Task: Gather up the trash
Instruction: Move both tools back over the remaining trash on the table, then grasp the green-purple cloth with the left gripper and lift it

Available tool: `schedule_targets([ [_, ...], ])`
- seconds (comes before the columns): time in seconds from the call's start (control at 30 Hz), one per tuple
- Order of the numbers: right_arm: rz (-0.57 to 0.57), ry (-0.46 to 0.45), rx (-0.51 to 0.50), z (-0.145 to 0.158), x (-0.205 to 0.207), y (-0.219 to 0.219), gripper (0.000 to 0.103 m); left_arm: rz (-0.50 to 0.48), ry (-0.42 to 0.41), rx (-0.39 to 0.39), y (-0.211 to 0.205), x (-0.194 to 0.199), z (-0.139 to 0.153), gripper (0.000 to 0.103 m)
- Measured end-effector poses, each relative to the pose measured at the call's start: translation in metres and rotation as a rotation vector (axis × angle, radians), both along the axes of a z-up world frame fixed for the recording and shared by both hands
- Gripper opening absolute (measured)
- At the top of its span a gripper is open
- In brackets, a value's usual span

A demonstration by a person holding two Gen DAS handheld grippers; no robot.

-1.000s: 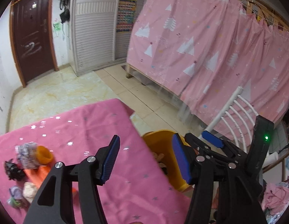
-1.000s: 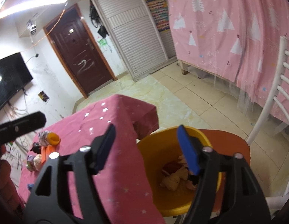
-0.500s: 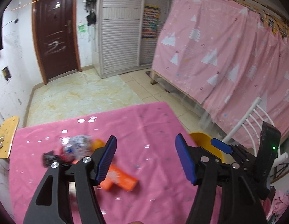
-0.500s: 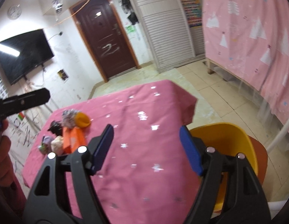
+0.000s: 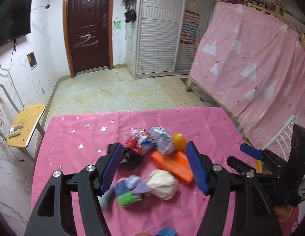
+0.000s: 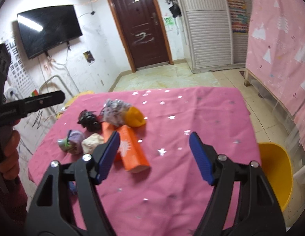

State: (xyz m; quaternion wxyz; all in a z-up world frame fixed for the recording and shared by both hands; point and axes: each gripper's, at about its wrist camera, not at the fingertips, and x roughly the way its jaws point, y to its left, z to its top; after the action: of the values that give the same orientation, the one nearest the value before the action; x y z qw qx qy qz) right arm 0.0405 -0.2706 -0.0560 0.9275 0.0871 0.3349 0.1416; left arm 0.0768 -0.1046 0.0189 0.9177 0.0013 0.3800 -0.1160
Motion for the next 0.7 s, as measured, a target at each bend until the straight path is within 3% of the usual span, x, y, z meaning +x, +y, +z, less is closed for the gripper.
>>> schedule_targets([
  [0.2, 0.044, 0.010, -0.031, -0.001, 0.000, 0.028, 0.070, -0.007, 0.022, -0.004, 0.021, 0.001, -0.012, 0.060],
  [0.7, 0.072, 0.040, -0.102, -0.005, 0.007, 0.064, 0.070, -0.149, 0.106, 0.018, 0.031, -0.003, -0.072, 0.060],
])
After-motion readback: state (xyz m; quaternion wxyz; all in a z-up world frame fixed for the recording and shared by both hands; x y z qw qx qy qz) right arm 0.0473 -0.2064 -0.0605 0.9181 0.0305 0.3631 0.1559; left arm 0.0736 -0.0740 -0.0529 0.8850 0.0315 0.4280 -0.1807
